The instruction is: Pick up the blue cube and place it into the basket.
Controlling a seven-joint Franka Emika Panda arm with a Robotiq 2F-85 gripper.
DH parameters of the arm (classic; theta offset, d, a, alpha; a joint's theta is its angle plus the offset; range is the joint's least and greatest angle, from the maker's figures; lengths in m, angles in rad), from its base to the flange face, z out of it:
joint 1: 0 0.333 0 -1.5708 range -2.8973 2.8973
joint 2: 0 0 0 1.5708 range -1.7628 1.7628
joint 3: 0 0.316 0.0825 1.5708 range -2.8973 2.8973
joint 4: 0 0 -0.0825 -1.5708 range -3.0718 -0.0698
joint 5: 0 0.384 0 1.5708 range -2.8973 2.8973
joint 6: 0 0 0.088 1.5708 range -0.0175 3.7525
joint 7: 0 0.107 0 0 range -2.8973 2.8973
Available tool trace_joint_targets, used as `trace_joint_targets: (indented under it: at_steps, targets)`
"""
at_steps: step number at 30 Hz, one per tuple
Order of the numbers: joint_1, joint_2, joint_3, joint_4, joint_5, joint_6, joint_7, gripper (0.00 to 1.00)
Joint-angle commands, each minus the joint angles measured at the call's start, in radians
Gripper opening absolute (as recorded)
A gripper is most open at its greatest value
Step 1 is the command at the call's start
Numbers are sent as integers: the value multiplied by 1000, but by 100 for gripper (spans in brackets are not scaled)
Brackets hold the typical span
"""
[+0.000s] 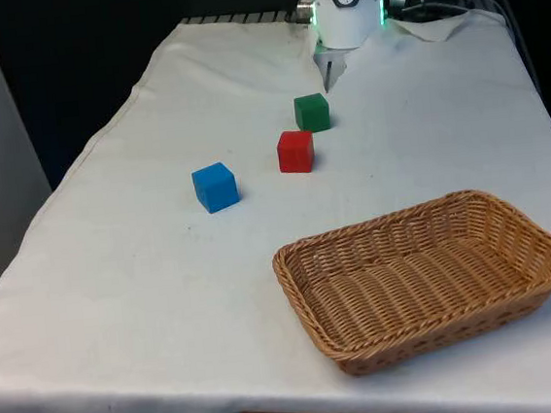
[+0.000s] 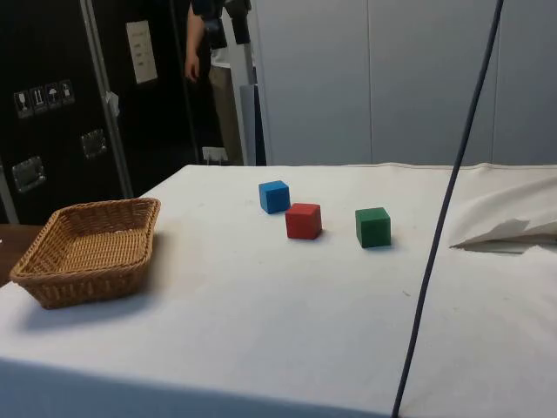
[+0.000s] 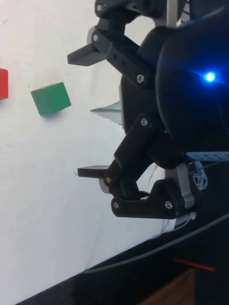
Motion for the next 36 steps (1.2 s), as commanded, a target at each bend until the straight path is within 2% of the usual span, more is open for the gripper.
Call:
trace_joint_targets:
  at_steps: [1,7,8,13,16,17,22,24,28,33,34,36]
  targets:
    - [-1,-1,0,-1,0,0,0,100]
    - [-6,-18,-8,-25,-4,31,5,100]
    - [-5,-11,-8,-15,-1,15,1,100]
    - [-9,-17,-17,-36,-11,58,12,100]
    - [-9,-13,-18,-32,-7,47,8,100]
    - [-11,-16,-21,-41,-16,70,18,100]
    - [-13,-15,-30,-54,-27,96,33,100]
    - [-13,-13,-30,-50,-21,85,27,100]
    - [-17,-12,-38,-64,-37,119,51,100]
    - [-20,-10,-44,-73,-44,135,66,100]
    - [-19,-10,-43,-69,-37,122,59,100]
    - [-22,-8,-47,-76,-47,141,73,100]
